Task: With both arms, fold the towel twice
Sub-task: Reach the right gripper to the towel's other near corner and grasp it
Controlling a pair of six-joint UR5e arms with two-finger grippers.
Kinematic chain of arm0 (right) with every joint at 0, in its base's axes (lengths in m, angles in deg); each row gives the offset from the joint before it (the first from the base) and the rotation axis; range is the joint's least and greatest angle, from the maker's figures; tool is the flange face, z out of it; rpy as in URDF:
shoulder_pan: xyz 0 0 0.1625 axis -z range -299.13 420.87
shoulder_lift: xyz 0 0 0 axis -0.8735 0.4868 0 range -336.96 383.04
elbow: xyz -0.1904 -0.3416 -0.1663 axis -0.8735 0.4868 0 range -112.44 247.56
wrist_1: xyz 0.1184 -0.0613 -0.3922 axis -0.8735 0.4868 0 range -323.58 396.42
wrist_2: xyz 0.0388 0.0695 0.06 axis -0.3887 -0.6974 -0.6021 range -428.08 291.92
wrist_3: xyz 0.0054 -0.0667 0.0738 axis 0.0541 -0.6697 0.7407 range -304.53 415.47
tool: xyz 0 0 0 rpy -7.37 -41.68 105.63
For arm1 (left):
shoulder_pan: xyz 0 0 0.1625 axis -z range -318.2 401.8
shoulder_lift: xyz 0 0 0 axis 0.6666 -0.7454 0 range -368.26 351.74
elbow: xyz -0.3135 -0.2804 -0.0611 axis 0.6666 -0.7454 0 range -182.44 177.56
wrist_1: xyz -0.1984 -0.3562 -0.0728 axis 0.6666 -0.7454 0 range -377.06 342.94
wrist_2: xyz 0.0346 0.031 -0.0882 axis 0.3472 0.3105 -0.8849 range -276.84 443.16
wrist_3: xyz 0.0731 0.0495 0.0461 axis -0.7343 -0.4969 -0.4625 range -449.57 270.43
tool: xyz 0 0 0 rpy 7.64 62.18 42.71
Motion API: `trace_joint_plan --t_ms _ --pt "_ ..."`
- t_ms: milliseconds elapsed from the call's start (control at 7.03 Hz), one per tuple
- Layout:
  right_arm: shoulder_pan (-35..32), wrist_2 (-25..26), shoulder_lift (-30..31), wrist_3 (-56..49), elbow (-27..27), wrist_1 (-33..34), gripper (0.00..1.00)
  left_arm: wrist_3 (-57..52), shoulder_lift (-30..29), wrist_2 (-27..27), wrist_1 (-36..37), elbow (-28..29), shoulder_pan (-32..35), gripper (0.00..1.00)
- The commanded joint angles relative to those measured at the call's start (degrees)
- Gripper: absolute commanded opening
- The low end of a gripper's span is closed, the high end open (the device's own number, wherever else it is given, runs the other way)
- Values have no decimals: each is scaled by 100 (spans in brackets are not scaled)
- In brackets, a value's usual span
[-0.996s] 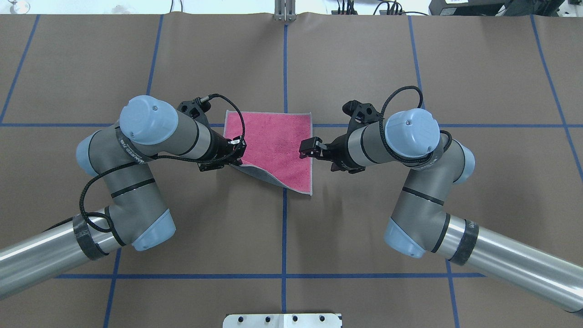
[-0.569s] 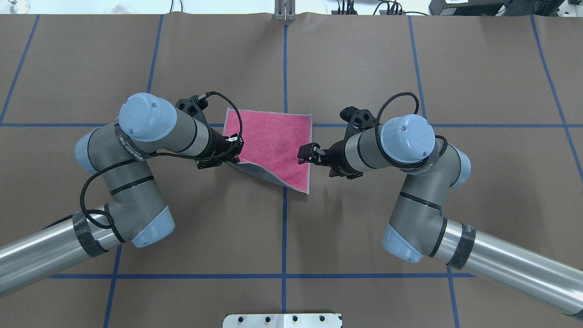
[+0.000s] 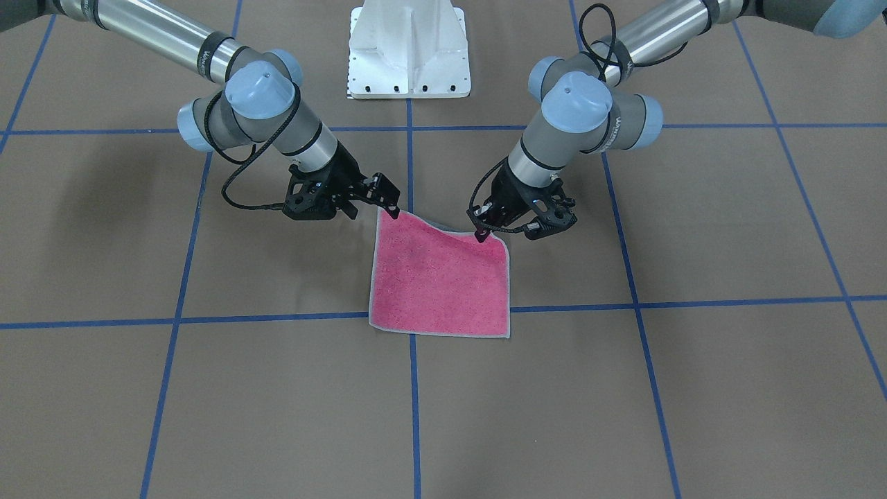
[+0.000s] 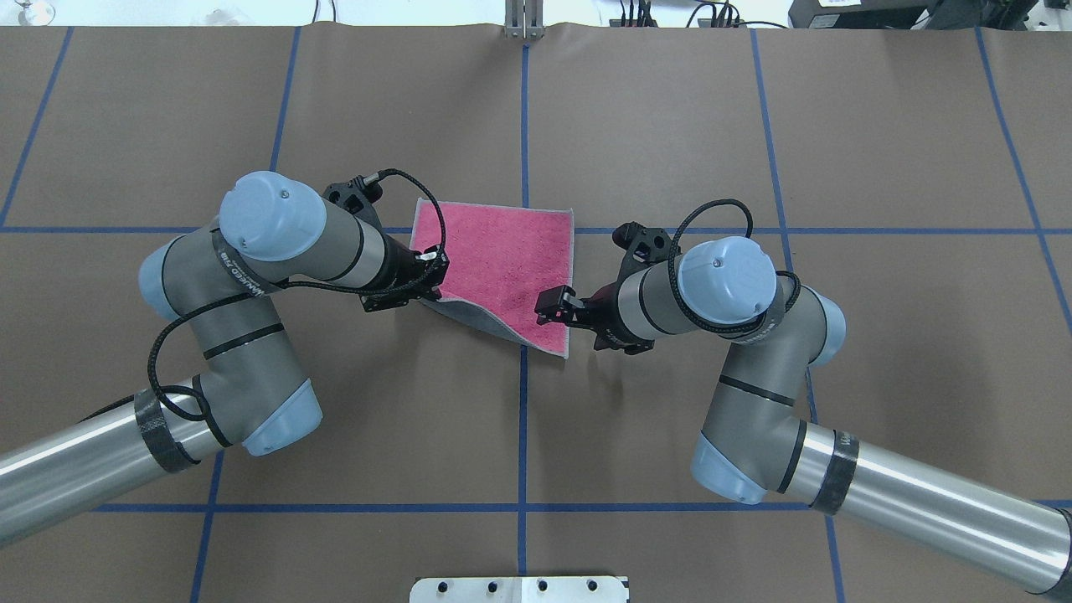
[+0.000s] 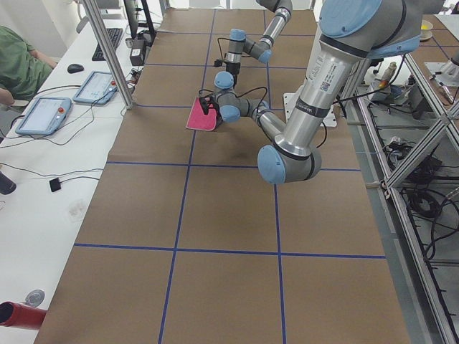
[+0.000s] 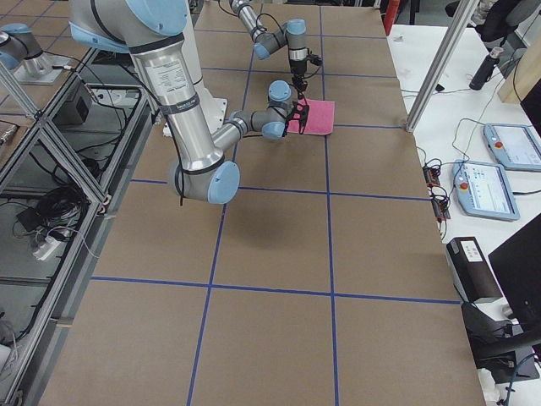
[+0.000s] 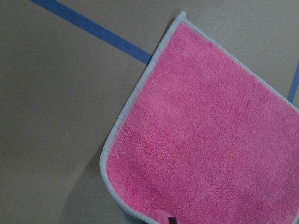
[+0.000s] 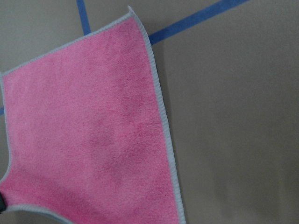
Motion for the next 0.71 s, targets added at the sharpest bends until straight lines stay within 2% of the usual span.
trace_joint_plan --t_ms 0,569 --pt "105 33 -32 11 63 0 98 8 0 0 0 6 -4 0" --pt "132 33 -252 11 292 9 96 8 0 0 0 6 5 0"
